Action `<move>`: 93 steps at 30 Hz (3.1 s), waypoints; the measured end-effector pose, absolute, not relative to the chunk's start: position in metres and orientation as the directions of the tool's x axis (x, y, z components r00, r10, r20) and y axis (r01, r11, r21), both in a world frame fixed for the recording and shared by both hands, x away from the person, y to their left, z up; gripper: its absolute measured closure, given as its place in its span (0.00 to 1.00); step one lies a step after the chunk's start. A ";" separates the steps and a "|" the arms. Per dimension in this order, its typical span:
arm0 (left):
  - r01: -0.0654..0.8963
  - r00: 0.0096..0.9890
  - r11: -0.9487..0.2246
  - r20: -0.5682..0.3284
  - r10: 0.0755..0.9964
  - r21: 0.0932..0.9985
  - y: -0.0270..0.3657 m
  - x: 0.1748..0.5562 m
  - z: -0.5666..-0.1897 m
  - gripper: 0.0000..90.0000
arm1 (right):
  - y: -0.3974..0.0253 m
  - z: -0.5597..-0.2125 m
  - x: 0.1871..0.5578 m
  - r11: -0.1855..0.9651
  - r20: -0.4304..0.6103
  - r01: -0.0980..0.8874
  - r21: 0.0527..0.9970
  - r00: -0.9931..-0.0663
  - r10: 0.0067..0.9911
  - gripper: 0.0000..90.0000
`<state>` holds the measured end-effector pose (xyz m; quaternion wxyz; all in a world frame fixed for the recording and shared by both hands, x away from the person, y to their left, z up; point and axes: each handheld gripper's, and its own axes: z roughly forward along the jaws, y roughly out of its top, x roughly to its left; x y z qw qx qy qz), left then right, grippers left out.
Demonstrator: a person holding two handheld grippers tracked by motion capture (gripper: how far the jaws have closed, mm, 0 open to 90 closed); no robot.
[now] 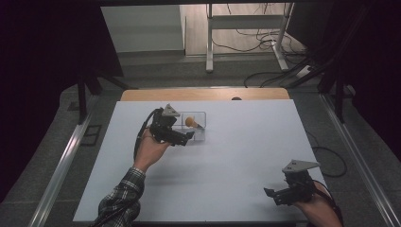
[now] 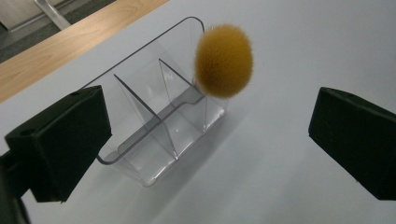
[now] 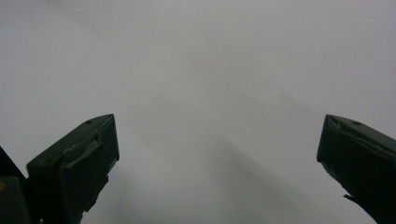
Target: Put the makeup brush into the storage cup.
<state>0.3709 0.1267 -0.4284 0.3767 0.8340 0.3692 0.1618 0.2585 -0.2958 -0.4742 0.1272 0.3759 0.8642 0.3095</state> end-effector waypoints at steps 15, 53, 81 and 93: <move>0.500 0.672 -0.412 -0.042 0.739 0.762 0.134 0.355 -0.431 0.00 | -0.296 -0.475 0.259 0.530 0.013 0.569 0.628 -0.689 0.724 0.00; 0.505 0.669 -0.402 -0.052 0.741 0.763 0.141 0.331 -0.460 0.00 | -0.294 -0.473 0.258 0.538 0.014 0.553 0.637 -0.706 0.708 0.00; 0.528 0.647 -0.391 -0.058 0.761 0.754 0.153 0.310 -0.467 0.00 | -0.295 -0.473 0.259 0.528 0.026 0.554 0.644 -0.705 0.708 0.00; 0.541 0.647 -0.377 -0.086 0.757 0.752 0.155 0.300 -0.469 0.00 | -0.295 -0.473 0.259 0.529 0.027 0.552 0.644 -0.708 0.706 0.00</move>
